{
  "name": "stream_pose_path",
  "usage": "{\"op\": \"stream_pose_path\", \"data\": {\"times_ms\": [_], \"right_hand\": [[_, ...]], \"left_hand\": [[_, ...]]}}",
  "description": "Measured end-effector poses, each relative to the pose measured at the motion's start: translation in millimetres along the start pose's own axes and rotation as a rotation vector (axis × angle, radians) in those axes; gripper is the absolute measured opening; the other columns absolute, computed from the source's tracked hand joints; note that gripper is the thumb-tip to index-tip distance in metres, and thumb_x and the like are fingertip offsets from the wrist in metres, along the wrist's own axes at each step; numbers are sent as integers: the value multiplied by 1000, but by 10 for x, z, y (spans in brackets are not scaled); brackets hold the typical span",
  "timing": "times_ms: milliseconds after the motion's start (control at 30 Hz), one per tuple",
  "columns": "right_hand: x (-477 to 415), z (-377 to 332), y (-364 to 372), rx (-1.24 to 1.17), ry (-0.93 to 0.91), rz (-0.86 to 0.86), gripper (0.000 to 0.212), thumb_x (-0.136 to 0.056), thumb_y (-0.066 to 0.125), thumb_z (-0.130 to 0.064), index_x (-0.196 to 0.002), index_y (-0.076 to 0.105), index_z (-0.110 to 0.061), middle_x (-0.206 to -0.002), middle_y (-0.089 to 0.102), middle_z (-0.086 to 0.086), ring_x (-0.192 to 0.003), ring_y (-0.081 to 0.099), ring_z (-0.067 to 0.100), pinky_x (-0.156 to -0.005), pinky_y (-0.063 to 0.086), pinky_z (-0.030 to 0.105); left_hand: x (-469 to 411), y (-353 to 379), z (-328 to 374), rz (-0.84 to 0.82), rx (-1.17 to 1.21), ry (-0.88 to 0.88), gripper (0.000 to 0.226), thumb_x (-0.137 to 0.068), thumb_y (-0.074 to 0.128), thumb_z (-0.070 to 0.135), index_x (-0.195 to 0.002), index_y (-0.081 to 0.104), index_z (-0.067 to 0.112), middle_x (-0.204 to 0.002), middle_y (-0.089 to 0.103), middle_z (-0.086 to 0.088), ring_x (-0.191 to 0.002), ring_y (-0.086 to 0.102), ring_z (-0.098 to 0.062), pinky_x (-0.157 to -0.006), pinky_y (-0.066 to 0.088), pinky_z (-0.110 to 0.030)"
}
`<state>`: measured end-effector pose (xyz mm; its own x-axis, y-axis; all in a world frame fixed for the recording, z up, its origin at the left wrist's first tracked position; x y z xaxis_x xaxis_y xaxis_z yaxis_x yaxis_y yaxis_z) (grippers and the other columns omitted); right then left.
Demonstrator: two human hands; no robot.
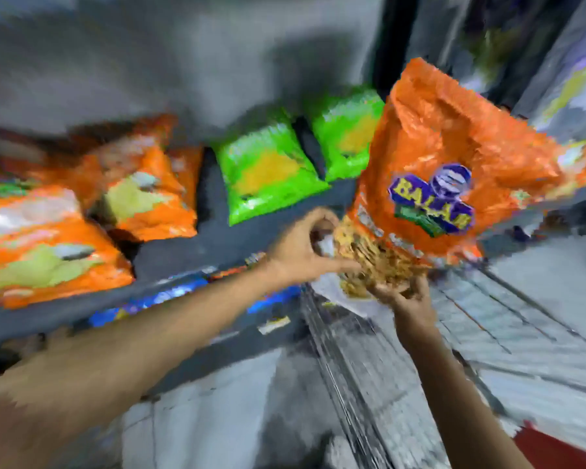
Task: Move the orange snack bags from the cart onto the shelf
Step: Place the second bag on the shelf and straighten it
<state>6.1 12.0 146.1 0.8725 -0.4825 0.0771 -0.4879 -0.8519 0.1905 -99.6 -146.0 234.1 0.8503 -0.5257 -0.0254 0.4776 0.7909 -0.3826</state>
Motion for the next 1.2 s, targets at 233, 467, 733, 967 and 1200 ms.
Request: {"op": "stream_pose_path", "data": {"times_ms": [233, 467, 733, 967, 1200], "right_hand": [[-43, -1280, 1097, 76, -439, -183, 49, -69, 66, -1, -114, 55, -17, -98, 74, -17, -87, 68, 1, -80, 54, 16], [360, -2705, 2419, 20, -776, -323, 41, -66, 71, -26, -102, 62, -42, -92, 72, -29, -85, 64, -10, -79, 50, 9], [803, -3305, 3927, -15, -786, -487, 47, -52, 81, -57, -89, 66, -31, -82, 73, -27, -80, 66, -8, -65, 50, 10], [840, -3248, 5283, 114, -673, -653, 56, -39, 84, -66, -82, 68, -34, -79, 73, -22, -74, 67, -7, -61, 51, 15], [775, -3095, 5954, 106, -445, -834, 86, -40, 90, -50, -113, 63, -16, -110, 73, 1, -99, 70, 17, -84, 58, 36]], "left_hand": [[454, -1210, 942, 285, 98, 260, 51, -56, 87, 16, -93, 51, 19, -87, 61, 0, -75, 53, -2, -73, 44, -14], [1017, -2484, 1822, 545, 219, 607, 43, -66, 75, -6, -97, 51, 13, -97, 61, -13, -94, 54, -18, -93, 45, -50], [1689, -3943, 2011, 789, 65, 691, 26, -75, 67, 15, -94, 51, 22, -92, 63, -2, -89, 60, -15, -89, 49, -37], [1944, -5191, 1594, 926, -52, 531, 33, -80, 68, 24, -106, 49, 18, -102, 64, -4, -98, 62, -19, -95, 50, -42], [2003, -5772, 1253, 863, -38, 367, 40, -76, 73, 30, -108, 51, 20, -104, 65, 5, -99, 62, -11, -85, 52, -23]]}}
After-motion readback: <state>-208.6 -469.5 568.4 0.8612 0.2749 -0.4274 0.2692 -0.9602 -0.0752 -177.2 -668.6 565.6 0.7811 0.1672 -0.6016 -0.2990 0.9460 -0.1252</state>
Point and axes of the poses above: each hand's wrist, its own x-axis away from the middle knuckle, its own y-axis out of the palm, z = x × y, the point moved 3 cm from there along -x, towards the middle knuckle
